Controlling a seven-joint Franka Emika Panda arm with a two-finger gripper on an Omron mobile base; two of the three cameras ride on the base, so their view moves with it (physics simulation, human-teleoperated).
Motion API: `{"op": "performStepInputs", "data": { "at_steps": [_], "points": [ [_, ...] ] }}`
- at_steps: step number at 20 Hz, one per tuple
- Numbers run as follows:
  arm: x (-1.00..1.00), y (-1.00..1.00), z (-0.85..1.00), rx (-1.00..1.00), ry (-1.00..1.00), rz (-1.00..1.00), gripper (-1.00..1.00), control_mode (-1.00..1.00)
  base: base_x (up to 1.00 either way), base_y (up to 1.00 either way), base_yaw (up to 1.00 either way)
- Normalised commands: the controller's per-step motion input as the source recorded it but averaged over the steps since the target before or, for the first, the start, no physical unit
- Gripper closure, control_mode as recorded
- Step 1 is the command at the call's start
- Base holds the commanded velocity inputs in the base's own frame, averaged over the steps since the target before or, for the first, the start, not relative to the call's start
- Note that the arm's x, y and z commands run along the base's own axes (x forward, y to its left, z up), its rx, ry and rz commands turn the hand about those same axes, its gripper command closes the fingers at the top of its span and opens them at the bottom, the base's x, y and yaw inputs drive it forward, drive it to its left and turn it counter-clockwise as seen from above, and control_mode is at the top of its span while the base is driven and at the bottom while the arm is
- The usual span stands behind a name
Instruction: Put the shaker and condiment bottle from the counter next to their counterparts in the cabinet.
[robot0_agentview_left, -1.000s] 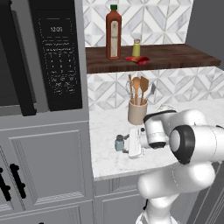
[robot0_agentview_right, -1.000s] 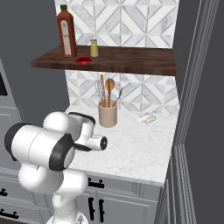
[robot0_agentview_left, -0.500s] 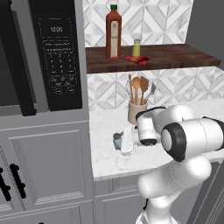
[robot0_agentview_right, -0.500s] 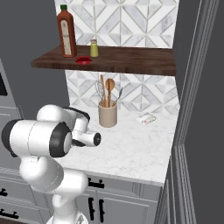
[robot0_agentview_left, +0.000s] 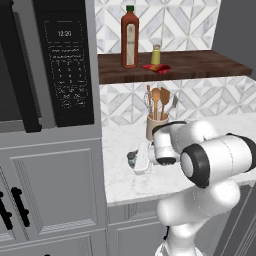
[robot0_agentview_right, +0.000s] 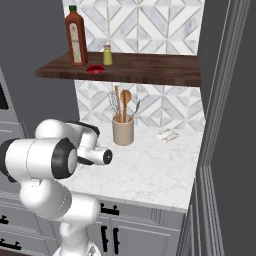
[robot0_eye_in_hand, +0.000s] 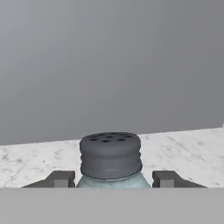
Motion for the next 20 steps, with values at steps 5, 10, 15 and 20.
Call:
{"op": "performStepInputs", "data": {
  "at_steps": [5, 10, 15, 20],
  "points": [
    [-0.01, -0.04, 0.96, 0.1, 0.08, -0.06, 1.0, -1.0, 0.0, 0.0, 0.0],
    [-0.07, -0.14, 1.0, 0.02, 0.21, -0.13, 1.0, -1.0, 0.0, 0.0, 0.0],
    [-0.06, -0.31, 0.99, 0.0, 0.3, -0.18, 1.0, -1.0, 0.0, 0.0, 0.0],
    [-0.15, -0.55, 0.83, 0.0, 0.28, -0.19, 1.0, -1.0, 0.0, 0.0, 0.0]
  ]
}}
